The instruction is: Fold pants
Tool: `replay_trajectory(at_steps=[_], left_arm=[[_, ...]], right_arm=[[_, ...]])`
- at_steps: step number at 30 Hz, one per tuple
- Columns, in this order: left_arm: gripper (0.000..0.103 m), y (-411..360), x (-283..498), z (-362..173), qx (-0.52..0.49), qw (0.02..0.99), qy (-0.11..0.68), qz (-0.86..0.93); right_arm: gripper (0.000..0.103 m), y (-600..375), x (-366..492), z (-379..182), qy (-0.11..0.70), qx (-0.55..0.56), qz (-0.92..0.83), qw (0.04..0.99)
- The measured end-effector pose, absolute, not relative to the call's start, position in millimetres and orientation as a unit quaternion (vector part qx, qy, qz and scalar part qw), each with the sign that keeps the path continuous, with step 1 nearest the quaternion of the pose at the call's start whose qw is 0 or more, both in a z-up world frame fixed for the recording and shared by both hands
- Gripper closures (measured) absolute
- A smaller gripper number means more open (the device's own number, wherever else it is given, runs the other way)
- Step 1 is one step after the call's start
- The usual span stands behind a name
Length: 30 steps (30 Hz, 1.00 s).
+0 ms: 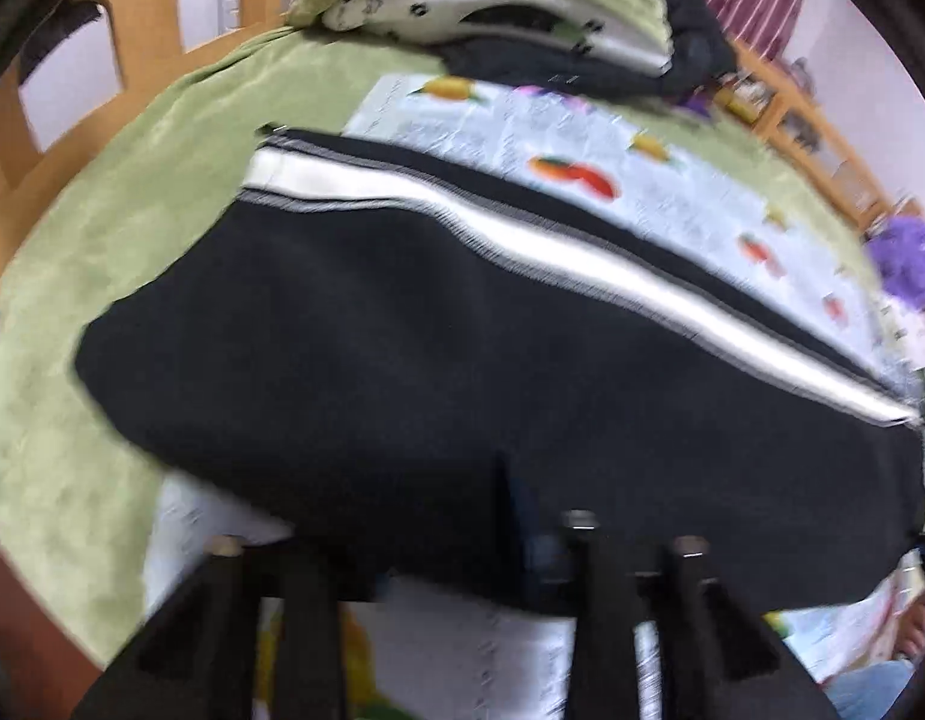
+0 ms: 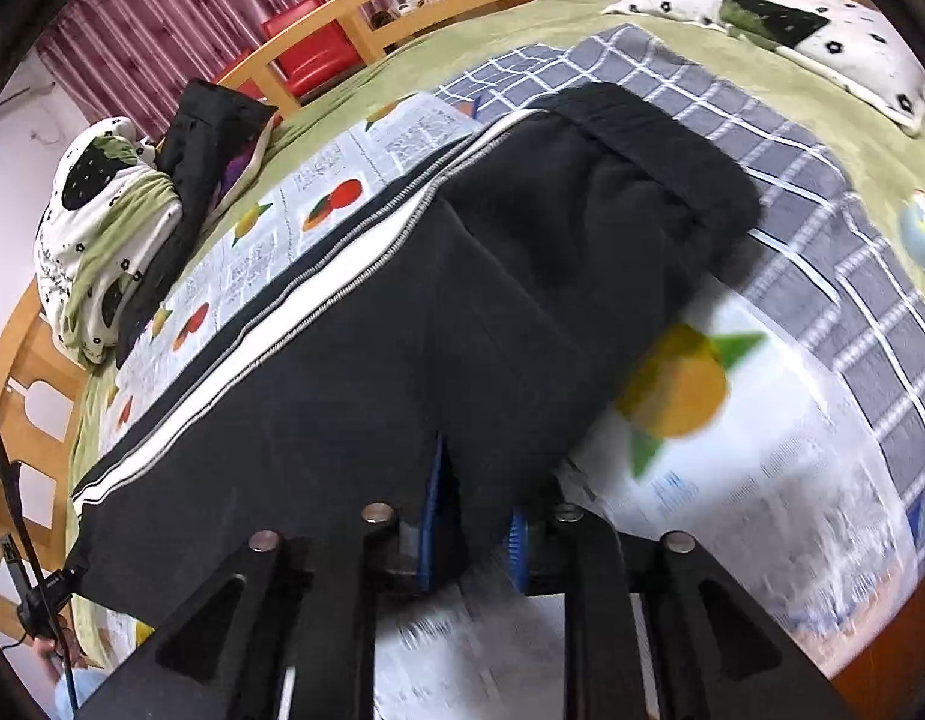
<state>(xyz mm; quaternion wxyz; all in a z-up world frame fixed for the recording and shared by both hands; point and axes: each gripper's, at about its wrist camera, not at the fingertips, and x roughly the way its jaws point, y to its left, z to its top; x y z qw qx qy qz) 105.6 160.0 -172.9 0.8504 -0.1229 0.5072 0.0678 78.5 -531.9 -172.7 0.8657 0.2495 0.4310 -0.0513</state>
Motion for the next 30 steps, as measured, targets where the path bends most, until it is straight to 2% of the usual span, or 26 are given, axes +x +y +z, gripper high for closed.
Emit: replay_trajectory(at_steps=[1,3,6,14,16,17,18,19,20,23,26,28,30], left_arm=[[0.052,161.0,102.0,-172.6,-0.118,0.850,0.508,0.074],[0.050,167.7,93.9,-169.4,-0.126,0.852,0.502,0.078],[0.040,177.9,84.0,-168.9,-0.153,0.851,0.496,0.080],[0.040,183.8,80.3,-170.3,-0.185,0.845,0.493,0.097],[0.040,184.4,82.2,-170.9,-0.183,0.845,0.491,0.103],[0.039,184.5,82.5,-171.7,-0.184,0.845,0.491,0.107],[0.039,185.3,83.0,-172.4,-0.184,0.845,0.490,0.109],[0.039,186.3,83.6,-173.4,-0.189,0.845,0.488,0.110],[0.039,187.1,83.9,-173.7,-0.194,0.846,0.485,0.110],[0.039,190.8,83.0,-174.0,-0.209,0.851,0.468,0.117],[0.039,198.3,79.1,-177.6,-0.223,0.851,0.458,0.130],[0.039,204.7,77.8,-183.4,-0.234,0.845,0.461,0.135],[0.039,210.8,78.4,-189.4,-0.237,0.842,0.464,0.143]], right_arm=[[0.080,-532.8,71.6,-170.2,0.424,0.242,-0.054,0.871],[0.070,-536.1,61.7,-165.6,0.415,0.228,-0.062,0.878],[0.057,-550.3,55.2,-162.2,0.393,0.244,-0.081,0.883],[0.045,-587.9,98.2,-192.0,0.364,0.329,-0.120,0.863],[0.046,-598.0,114.7,-202.3,0.359,0.365,-0.122,0.850],[0.051,-601.4,121.9,-204.2,0.356,0.377,-0.126,0.846],[0.068,-603.9,129.7,-204.6,0.354,0.384,-0.137,0.841],[0.080,-604.3,135.2,-202.6,0.353,0.379,-0.150,0.842],[0.085,-603.1,140.8,-196.9,0.344,0.361,-0.151,0.854],[0.087,-601.8,147.3,-170.0,0.319,0.309,-0.137,0.885],[0.086,-626.7,141.7,-154.2,0.293,0.322,-0.139,0.889],[0.085,-644.5,142.6,-158.6,0.307,0.328,-0.170,0.877],[0.077,-653.5,147.9,-170.2,0.353,0.322,-0.181,0.859]])
